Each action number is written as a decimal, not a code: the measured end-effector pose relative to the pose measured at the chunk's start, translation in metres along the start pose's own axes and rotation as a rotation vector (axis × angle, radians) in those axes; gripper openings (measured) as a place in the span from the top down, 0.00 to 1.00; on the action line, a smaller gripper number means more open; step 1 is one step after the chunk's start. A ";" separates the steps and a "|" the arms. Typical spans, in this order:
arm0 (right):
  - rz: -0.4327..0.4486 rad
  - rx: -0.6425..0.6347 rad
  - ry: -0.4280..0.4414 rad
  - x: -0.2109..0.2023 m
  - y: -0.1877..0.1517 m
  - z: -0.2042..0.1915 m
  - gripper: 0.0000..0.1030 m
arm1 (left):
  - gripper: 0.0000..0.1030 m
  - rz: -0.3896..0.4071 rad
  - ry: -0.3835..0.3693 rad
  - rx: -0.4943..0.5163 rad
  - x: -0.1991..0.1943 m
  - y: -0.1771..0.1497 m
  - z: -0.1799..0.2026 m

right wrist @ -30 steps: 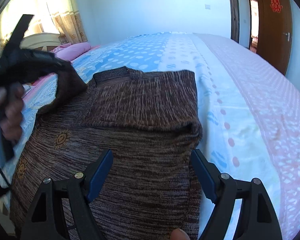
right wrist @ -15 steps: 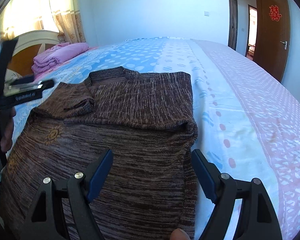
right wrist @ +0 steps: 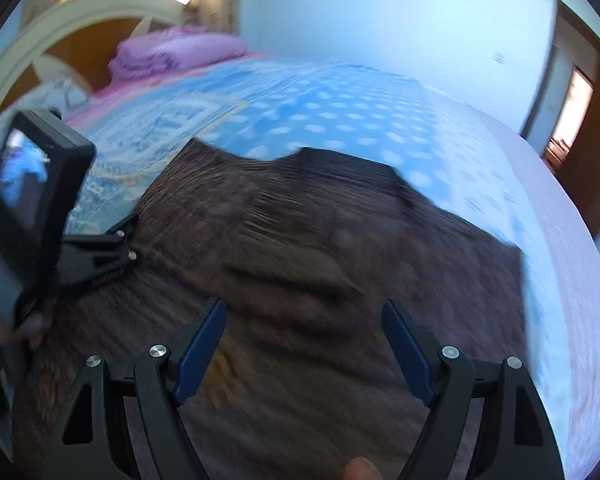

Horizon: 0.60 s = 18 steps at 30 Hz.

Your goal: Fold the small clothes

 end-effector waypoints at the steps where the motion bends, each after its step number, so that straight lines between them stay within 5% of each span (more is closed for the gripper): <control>1: -0.011 -0.002 -0.006 0.009 0.004 -0.004 0.22 | 0.08 -0.012 -0.014 -0.030 0.002 -0.003 -0.004; 6: -0.047 -0.033 -0.177 0.056 0.022 0.022 0.22 | 0.00 -0.046 -0.050 -0.111 0.017 -0.007 -0.011; 11: -0.009 0.216 -0.408 0.037 0.034 0.144 0.22 | 0.00 -0.047 -0.080 -0.143 0.019 -0.010 -0.012; 15: -0.006 0.312 -0.303 0.015 0.023 0.168 0.22 | 0.00 -0.046 -0.082 -0.145 0.019 -0.010 -0.012; 18: -0.014 0.333 -0.084 0.006 0.011 0.132 0.22 | 0.00 -0.042 -0.078 -0.143 0.018 -0.010 -0.012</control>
Point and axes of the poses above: each gripper's, at about its wrist camera, not at the fingertips, and x roughly the way its jaws point, z to its right, y to its top, the point moved 10 cm from there along x, roughly the way its jaws point, and after that the axes turned 4 degrees about x, right-handed, at the moved point
